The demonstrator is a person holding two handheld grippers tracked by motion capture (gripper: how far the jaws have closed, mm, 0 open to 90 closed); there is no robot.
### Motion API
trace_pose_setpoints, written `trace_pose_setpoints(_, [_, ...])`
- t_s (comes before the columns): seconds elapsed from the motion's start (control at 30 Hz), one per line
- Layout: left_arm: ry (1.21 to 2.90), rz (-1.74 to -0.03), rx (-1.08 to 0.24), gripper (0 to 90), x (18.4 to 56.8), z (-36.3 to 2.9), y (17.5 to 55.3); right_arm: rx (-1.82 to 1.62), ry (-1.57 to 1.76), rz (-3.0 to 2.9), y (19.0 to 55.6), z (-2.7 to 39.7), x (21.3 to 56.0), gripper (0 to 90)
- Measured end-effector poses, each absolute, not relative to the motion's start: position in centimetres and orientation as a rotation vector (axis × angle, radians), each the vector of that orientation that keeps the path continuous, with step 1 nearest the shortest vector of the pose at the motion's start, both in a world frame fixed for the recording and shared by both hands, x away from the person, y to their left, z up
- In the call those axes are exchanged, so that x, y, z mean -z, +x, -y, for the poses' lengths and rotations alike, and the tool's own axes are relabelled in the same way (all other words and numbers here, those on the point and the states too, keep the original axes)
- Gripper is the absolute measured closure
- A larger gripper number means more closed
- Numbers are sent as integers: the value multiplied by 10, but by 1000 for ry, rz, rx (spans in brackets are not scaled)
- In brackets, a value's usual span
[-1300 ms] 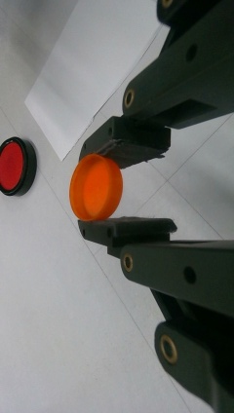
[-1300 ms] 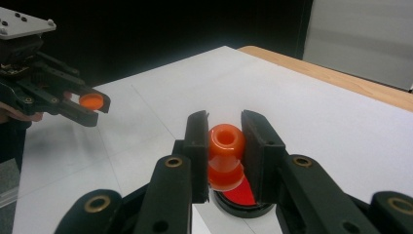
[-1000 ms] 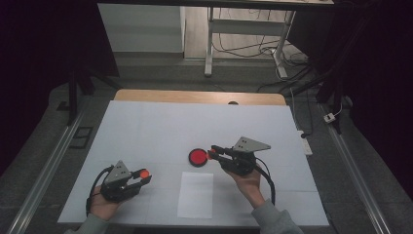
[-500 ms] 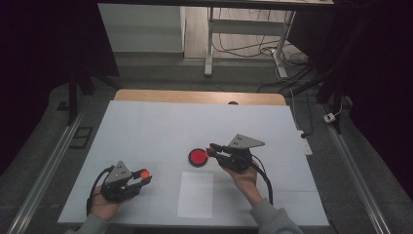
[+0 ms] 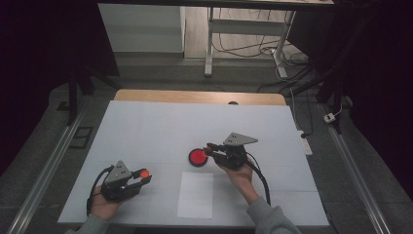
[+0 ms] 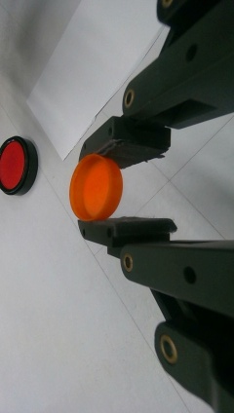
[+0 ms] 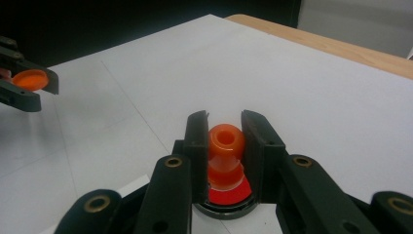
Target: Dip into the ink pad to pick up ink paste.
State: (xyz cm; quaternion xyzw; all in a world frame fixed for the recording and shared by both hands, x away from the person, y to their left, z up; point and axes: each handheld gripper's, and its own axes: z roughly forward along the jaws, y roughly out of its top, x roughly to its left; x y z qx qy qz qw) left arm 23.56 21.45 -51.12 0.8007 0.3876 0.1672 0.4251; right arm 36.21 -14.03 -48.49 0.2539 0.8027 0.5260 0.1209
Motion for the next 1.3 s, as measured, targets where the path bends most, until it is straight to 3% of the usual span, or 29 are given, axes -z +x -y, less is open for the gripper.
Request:
trace_pose_setpoints(0.6, [2002,-960,-421,646,511,-214,235,-1464,719,-2405,375,112,500,726])
trace_pose_setpoints(1.3, [2006,-957,-419,646,511,-213,235,-1375,725,-2432,381,106,511,727])
